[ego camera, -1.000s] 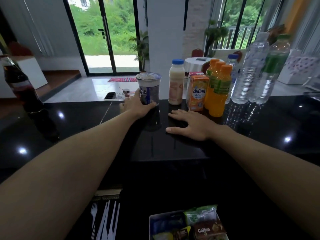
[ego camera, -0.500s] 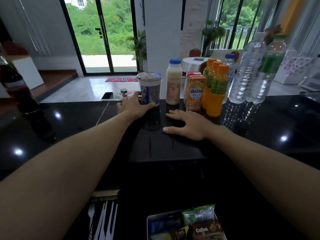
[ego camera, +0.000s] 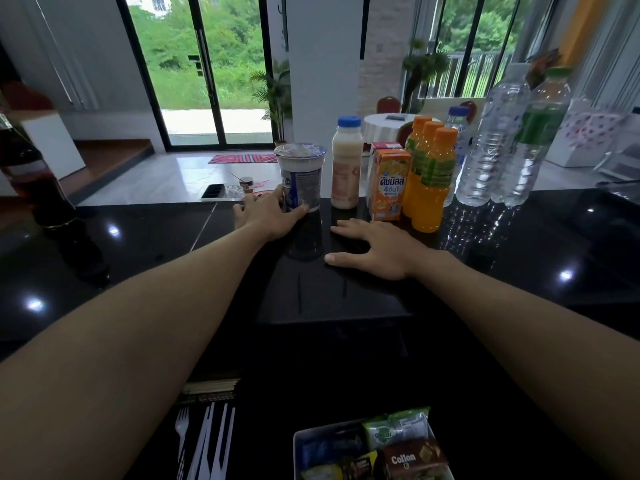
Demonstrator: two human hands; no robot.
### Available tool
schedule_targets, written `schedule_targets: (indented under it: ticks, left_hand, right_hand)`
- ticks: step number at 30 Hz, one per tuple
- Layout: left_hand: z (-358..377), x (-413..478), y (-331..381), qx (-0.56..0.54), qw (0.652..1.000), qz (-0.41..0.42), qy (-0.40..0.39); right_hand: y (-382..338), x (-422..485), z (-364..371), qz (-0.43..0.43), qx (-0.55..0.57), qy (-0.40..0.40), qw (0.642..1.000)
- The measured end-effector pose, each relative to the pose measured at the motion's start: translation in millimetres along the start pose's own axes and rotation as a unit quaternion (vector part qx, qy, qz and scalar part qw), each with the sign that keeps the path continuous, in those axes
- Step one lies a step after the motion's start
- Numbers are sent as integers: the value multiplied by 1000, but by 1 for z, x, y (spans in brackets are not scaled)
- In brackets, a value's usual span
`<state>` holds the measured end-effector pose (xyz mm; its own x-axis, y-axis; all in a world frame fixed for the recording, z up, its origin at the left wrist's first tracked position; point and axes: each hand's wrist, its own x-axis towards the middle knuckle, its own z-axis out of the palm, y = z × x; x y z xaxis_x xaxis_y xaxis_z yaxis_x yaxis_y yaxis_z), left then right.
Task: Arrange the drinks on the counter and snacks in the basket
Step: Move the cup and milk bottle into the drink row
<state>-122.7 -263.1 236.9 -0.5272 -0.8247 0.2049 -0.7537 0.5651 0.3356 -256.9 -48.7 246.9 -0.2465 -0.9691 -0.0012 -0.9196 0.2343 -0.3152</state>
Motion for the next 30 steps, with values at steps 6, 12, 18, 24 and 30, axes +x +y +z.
schedule_targets:
  ticks: [6,12,18,24,30]
  left_hand:
    - [0,-2,2,18,1000,3,-10]
    - [-1,-3,5,31,999,2,-20]
    - [-2,-6,5,34,999,8,-15]
    - [-6,-9,4,-23,1000,0,-3]
    - [-22,-15,-8,-132,990,30,-32]
  right_hand:
    - [-1,-1,-1,0,0,1,1000]
    - [-1,0,0,-1,1,2,1000]
    - [1,1,1,6,3,4,1000]
    - [-1,-1,0,2,18,14,1000]
    - [-2,1,-5,3,55,4,998]
